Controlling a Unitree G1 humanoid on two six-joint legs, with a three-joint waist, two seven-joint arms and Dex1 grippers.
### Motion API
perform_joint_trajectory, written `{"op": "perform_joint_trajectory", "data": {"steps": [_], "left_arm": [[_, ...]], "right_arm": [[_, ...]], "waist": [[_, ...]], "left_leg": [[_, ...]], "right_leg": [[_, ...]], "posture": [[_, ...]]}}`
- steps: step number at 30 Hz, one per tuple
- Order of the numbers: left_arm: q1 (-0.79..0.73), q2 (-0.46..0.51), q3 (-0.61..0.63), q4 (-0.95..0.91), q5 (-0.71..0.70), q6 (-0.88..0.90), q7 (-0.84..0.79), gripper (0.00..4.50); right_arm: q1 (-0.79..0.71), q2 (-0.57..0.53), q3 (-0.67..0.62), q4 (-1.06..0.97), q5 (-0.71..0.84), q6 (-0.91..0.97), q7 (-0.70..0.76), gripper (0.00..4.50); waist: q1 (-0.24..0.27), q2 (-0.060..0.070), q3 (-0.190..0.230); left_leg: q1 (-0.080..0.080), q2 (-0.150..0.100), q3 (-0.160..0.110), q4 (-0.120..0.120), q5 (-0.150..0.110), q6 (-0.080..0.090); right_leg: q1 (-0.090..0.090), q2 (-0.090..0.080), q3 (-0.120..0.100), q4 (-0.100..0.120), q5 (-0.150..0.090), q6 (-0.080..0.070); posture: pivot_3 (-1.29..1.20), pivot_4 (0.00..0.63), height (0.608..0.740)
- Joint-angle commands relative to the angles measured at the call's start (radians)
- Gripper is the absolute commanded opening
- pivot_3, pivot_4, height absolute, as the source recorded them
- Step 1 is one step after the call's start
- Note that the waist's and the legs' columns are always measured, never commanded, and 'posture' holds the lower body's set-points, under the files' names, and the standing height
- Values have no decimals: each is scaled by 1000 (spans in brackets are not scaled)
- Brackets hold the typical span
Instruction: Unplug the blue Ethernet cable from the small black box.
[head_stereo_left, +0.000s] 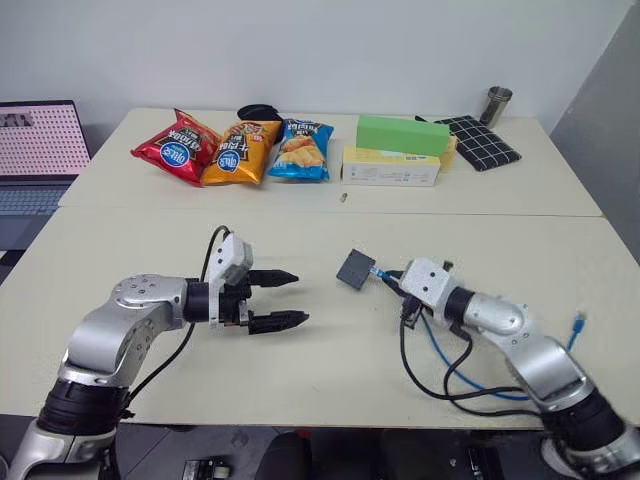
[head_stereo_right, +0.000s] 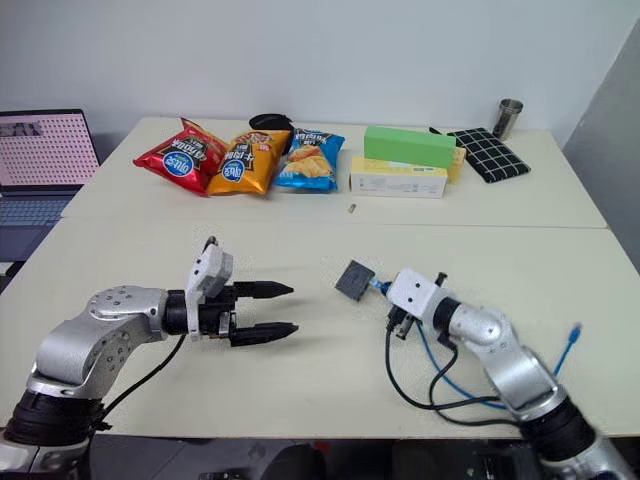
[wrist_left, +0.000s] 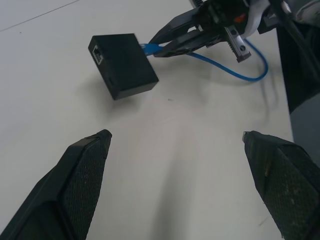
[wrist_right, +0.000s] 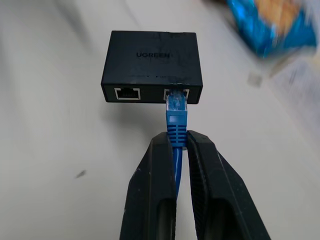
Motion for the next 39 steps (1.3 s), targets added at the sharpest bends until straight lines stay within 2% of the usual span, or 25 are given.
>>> {"op": "perform_joint_trajectory", "data": {"steps": [1, 6, 14, 25, 32, 35, 37, 39], "left_arm": [[-55, -28, 45, 22, -92, 92, 17, 4500], [-87, -79, 34, 30, -121, 136, 51, 4500], [-92, -119, 19, 31, -128, 139, 53, 4500], [-100, -128, 26, 46, -142, 146, 36, 2360], [-99, -128, 12, 63, -113, 122, 18, 845], [-93, -112, -7, 64, -78, 87, -5, 797], [-91, -109, -14, 65, -68, 72, -16, 796], [-95, -111, -20, 70, -57, 56, -22, 796]], "right_arm": [[-77, -46, 28, 99, -93, -373, 65, 91], [-164, -35, 27, 223, -132, -637, 80, 90], [-216, 5, 12, 276, -132, -767, 90, 89], [-215, 25, -7, 277, -140, -791, 97, 79], [-223, 30, 9, 278, -162, -785, 115, 78], [-221, 20, 15, 271, -163, -792, 133, 78], [-218, 16, 11, 260, -148, -784, 150, 784], [-213, 3, 9, 244, -122, -766, 183, 1147]], "waist": [[1, 0, 0], [0, 0, 0], [0, 0, 0], [0, 0, 0], [0, 0, 0], [0, 0, 0], [0, 0, 0], [0, 0, 0]], "left_leg": [[0, 0, 0, 0, 0, 0], [0, 0, 1, 1, 2, -3], [0, 0, 1, 1, 2, -3], [0, 0, 1, 1, 2, -3], [0, 0, 1, 1, 2, -3], [0, 0, 1, 1, 2, -3], [0, 0, 1, 1, 2, -3], [0, 0, 1, 1, 2, -3]], "right_leg": [[0, 0, 0, 0, 0, 0], [0, 0, 1, 0, 0, 0], [0, -1, 0, 0, 0, 0], [0, -1, 0, 0, 0, 0], [0, -1, 0, 0, 0, 0], [0, -1, 0, 0, 0, 0], [0, -1, 0, 0, 0, 0], [0, -1, 0, 0, 0, 0]], "posture": [[0, 150, 740], [0, 150, 740], [0, 150, 740], [0, 150, 740], [0, 150, 740], [0, 150, 740], [0, 150, 740], [0, 150, 740]]}}
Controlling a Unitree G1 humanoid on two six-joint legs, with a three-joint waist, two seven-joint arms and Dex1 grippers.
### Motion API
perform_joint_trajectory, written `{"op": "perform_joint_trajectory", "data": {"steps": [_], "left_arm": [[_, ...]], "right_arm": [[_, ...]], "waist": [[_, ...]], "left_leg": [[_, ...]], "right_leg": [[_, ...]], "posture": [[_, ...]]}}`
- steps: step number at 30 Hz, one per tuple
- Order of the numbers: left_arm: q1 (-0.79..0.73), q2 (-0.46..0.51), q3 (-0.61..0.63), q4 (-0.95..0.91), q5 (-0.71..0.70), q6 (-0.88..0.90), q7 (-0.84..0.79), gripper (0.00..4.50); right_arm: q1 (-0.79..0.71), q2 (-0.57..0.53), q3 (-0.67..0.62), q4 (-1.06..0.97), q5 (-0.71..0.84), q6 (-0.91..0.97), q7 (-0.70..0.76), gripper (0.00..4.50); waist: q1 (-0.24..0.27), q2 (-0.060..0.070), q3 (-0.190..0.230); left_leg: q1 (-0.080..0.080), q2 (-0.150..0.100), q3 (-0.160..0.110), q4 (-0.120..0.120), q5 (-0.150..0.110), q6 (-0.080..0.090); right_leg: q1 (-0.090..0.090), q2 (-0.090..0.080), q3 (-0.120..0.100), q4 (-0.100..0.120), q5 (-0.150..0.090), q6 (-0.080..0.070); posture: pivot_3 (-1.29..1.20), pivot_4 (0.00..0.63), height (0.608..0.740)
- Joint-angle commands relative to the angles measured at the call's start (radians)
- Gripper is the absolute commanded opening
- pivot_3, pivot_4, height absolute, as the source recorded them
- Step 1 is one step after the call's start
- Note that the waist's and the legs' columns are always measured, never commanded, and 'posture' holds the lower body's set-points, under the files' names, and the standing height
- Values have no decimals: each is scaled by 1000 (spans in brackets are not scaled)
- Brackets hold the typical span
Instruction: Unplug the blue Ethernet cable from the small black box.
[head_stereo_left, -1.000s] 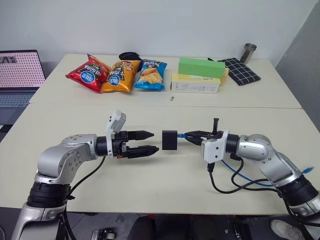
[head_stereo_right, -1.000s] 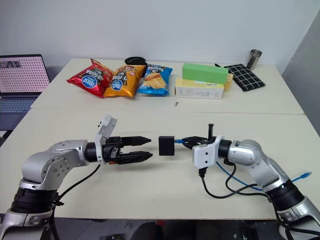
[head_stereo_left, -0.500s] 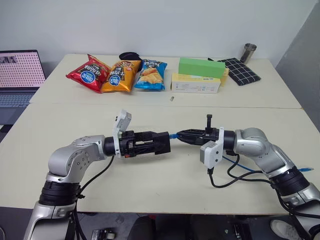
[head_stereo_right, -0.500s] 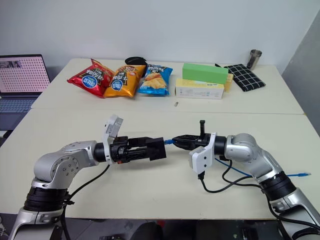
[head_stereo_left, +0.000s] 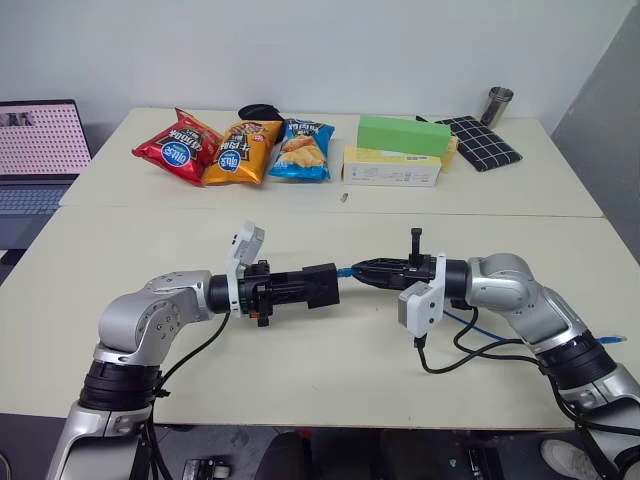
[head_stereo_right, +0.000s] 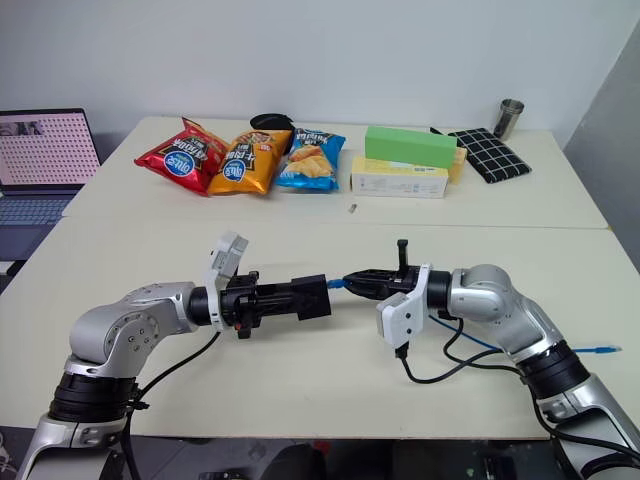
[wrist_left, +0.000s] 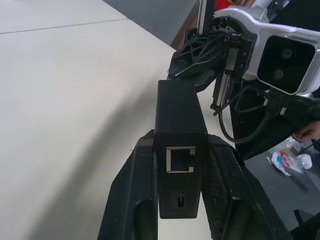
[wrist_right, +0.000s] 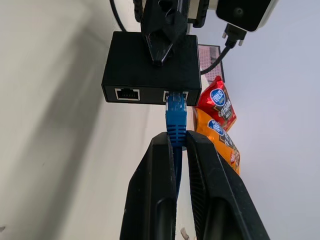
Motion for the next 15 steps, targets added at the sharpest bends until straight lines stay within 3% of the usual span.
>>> {"op": "perform_joint_trajectory", "data": {"steps": [1, 4, 7, 9, 12, 15], "left_arm": [[-14, 9, -8, 2, 20, -44, -21, 796], [-22, 10, -23, 14, 48, -80, -41, 795], [-23, 21, -59, 22, 104, -157, -76, 795], [-19, 29, -83, 20, 140, -217, -107, 795], [-29, 19, -96, 12, 167, -300, -139, 795], [-46, 10, -88, 3, 158, -321, -149, 795]], "right_arm": [[-4, -33, -22, -68, 60, 28, 59, 1374], [14, -64, -29, -128, 134, 126, 132, 2104], [53, -87, -60, -258, 299, 377, 191, 2759], [70, -93, -83, -350, 418, 588, 204, 2772], [69, -80, -129, -470, 738, 1044, 150, 2772], [56, -37, -165, -491, 889, 1262, 92, 2772]], "waist": [[0, 0, 0], [1, 0, 0], [3, 0, 0], [3, 0, 0], [3, 0, 0], [3, 0, 0]], "left_leg": [[0, 0, 0, 0, 0, 0], [0, 0, 0, 0, 0, 0], [0, 0, -1, 0, 0, 0], [0, 0, 0, 0, 0, 0], [0, 0, -1, 0, 0, 0], [0, 0, -2, 0, 0, 0]], "right_leg": [[0, 0, 0, 0, 0, 0], [0, 0, 0, 0, 0, 0], [0, 0, 0, 0, 0, 0], [0, 0, 0, 0, 0, 0], [0, 0, 0, 0, 0, 0], [1, 0, -1, -1, 0, 0]], "posture": [[0, 150, 740], [0, 150, 740], [0, 150, 740], [0, 150, 740], [0, 150, 740], [0, 150, 740]]}}
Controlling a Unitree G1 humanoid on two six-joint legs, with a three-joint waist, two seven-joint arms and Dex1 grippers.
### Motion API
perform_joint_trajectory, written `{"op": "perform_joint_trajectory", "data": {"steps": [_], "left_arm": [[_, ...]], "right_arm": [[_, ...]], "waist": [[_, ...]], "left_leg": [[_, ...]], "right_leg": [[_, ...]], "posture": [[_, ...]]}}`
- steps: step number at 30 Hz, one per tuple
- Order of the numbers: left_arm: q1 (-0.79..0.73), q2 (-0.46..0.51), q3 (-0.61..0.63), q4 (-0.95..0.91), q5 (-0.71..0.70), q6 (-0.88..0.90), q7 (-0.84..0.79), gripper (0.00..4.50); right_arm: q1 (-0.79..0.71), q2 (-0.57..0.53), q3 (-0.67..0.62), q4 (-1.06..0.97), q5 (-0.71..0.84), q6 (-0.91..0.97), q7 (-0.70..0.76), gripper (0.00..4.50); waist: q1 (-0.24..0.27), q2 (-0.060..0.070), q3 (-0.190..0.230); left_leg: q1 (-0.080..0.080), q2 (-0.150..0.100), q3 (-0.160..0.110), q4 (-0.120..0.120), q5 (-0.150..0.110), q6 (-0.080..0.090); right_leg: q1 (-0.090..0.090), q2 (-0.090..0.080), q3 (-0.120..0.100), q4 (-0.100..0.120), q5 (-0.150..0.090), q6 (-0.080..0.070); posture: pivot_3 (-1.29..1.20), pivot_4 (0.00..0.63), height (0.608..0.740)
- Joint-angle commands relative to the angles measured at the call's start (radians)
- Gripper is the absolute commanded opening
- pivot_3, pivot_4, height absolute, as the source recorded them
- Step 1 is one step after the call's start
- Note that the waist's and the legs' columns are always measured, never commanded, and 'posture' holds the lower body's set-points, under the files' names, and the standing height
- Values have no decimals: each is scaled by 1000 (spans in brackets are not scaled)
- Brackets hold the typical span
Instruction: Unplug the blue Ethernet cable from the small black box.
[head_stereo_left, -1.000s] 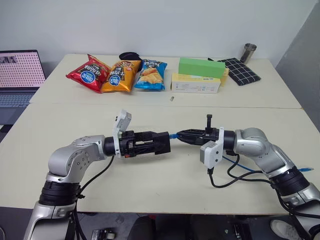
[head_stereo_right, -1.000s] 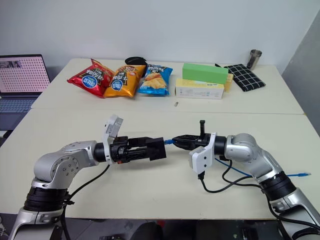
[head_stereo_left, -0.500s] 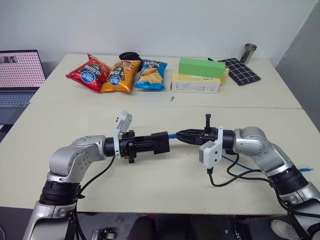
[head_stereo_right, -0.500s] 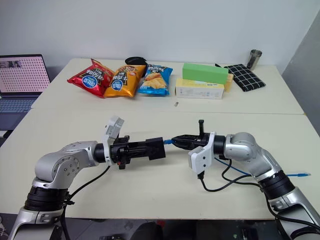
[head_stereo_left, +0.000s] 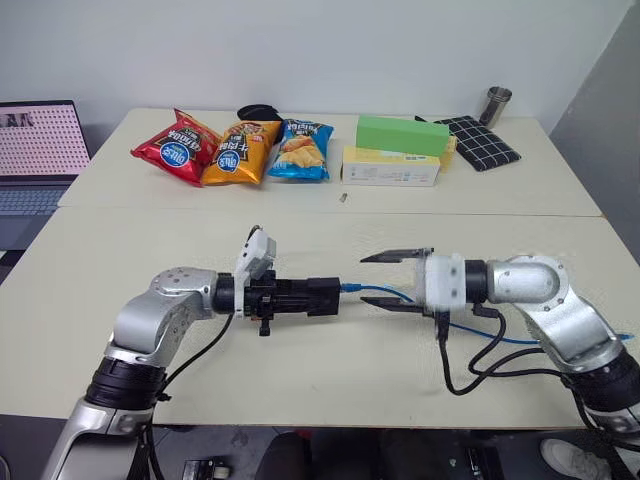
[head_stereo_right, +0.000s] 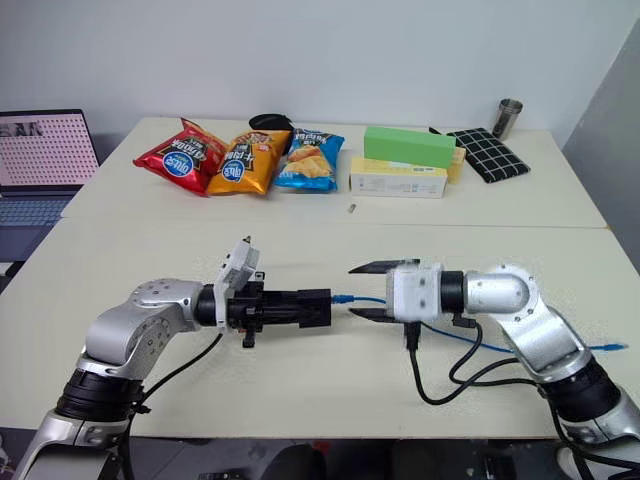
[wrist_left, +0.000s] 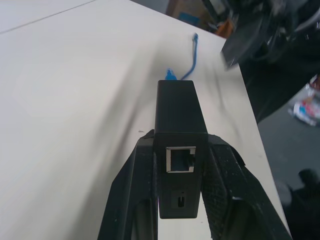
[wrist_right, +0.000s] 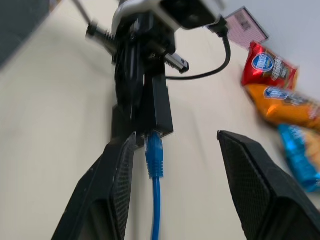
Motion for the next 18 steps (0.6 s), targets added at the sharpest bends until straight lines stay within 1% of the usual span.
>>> {"op": "perform_joint_trajectory", "data": {"steps": [1, 6, 18], "left_arm": [[-40, -7, 16, -34, -8, -47, -21, 795], [-49, -4, 13, -49, -10, -56, -25, 795], [-27, 3, 7, -74, 5, -80, -33, 795]], "right_arm": [[-23, 45, -60, -55, 204, 285, -72, 2772], [-36, 89, -59, -33, 232, 397, -104, 2772], [-62, 135, -59, 19, 220, 446, -86, 2772]], "waist": [[0, 0, 0], [-1, 0, 0], [-2, 0, 0]], "left_leg": [[0, 0, 0, 0, 0, 0], [-1, -1, 0, 0, 0, 0], [-1, -1, 0, 0, 0, 0]], "right_leg": [[0, 0, 0, 0, 0, 0], [0, 0, 0, -1, 0, 0], [-1, 0, 0, -1, 0, 0]], "posture": [[0, 150, 740], [0, 150, 740], [0, 150, 740]]}}
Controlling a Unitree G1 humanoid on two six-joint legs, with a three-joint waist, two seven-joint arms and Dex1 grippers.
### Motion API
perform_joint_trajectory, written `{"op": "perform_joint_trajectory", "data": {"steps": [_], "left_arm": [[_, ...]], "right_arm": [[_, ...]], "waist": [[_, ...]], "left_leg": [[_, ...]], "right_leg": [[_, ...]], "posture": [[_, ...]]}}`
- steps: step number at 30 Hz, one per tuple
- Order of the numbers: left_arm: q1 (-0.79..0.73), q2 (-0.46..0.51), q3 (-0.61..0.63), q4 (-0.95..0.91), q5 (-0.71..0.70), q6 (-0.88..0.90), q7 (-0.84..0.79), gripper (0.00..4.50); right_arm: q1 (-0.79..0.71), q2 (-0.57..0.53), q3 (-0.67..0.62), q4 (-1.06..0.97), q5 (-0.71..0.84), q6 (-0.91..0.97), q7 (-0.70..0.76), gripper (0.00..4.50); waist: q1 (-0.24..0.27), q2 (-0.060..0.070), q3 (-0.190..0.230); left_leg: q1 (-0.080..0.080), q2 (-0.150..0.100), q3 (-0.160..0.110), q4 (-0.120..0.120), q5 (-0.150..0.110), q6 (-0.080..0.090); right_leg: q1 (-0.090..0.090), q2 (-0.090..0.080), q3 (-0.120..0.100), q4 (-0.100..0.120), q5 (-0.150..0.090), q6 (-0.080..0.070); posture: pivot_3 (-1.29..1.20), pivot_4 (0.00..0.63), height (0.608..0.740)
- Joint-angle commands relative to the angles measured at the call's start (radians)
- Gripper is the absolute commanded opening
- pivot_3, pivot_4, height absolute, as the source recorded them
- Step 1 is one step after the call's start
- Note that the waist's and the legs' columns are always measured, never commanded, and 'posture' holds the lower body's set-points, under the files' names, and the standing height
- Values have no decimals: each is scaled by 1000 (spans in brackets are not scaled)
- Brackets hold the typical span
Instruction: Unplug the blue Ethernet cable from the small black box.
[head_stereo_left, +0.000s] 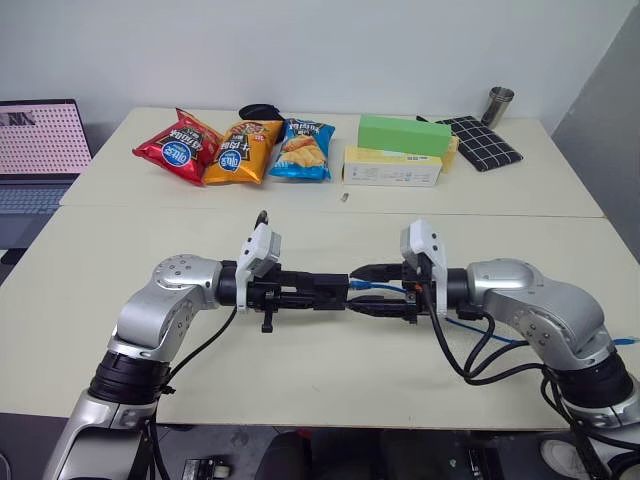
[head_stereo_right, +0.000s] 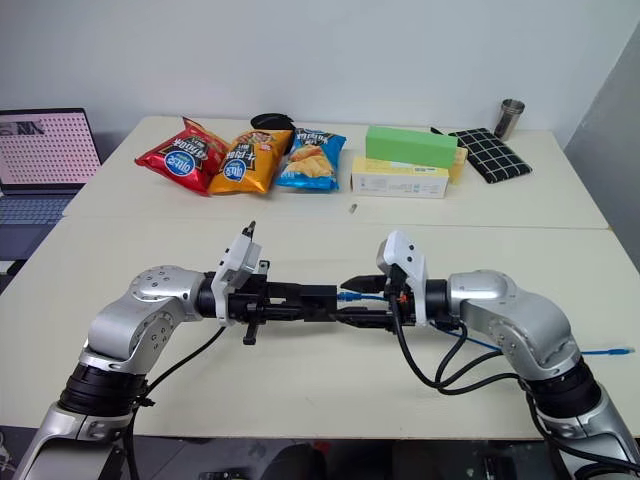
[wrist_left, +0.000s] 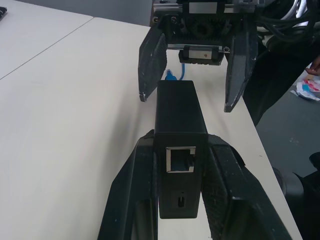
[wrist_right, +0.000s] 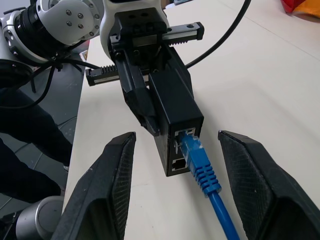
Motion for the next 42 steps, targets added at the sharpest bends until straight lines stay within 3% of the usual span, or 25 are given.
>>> {"op": "perform_joint_trajectory", "data": {"steps": [1, 4, 11, 16, 27, 36, 39, 42], "left_arm": [[-2, 8, 6, -44, -2, -23, -11, 795], [-1, 7, 6, -47, -3, -26, -10, 795], [6, 20, 0, -51, 2, -45, -40, 795], [10, 31, -5, -47, 8, -63, -68, 795], [38, 39, -23, -39, 41, -116, -84, 794], [93, 66, 20, -8, 63, -154, -37, 793], [113, 80, 39, -5, 63, -157, -24, 793], [117, 80, 51, 7, 68, -160, -4, 793]], "right_arm": [[-22, 7, -26, -4, 7, 4, 14, 2488], [-25, -1, -22, 1, 0, 4, 30, 2093], [-34, -27, -17, 14, -8, 6, 85, 533], [-51, -37, -16, 25, -13, 9, 126, 52], [-80, -31, -6, 53, -21, 31, 153, 41], [-28, -101, -36, 132, -103, -39, 177, 38], [-27, -89, -69, 222, -150, -91, 144, 37], [-65, -39, -85, 369, -276, -192, 7, 37]], "waist": [[0, 0, 0], [0, 0, 0], [0, 0, 0], [0, 0, 0], [0, 0, 0], [0, 0, 0], [0, 0, 0], [-1, 0, 0]], "left_leg": [[0, 0, 0, 0, 0, 0], [0, 0, 0, 0, 0, 0], [0, 0, 0, 0, 0, 0], [0, 0, 0, 0, 0, 0], [0, 0, 0, 0, 0, 0], [0, 0, 0, 0, -2, 3], [0, 0, 0, 0, -2, 3], [0, 0, 0, 0, -2, 3]], "right_leg": [[0, 0, 0, 0, 0, 0], [0, 0, 0, 0, 0, 0], [0, 0, 0, 0, 0, 0], [0, 0, 0, 0, 0, 0], [0, 0, 0, 0, 0, 0], [0, 0, 0, 0, 0, 0], [0, 0, 0, 0, 0, 0], [-1, 0, 0, 0, 0, 0]], "posture": [[0, 150, 740], [0, 150, 740], [0, 150, 740], [0, 150, 740], [0, 150, 740], [0, 150, 740], [0, 150, 740], [0, 150, 740]]}}
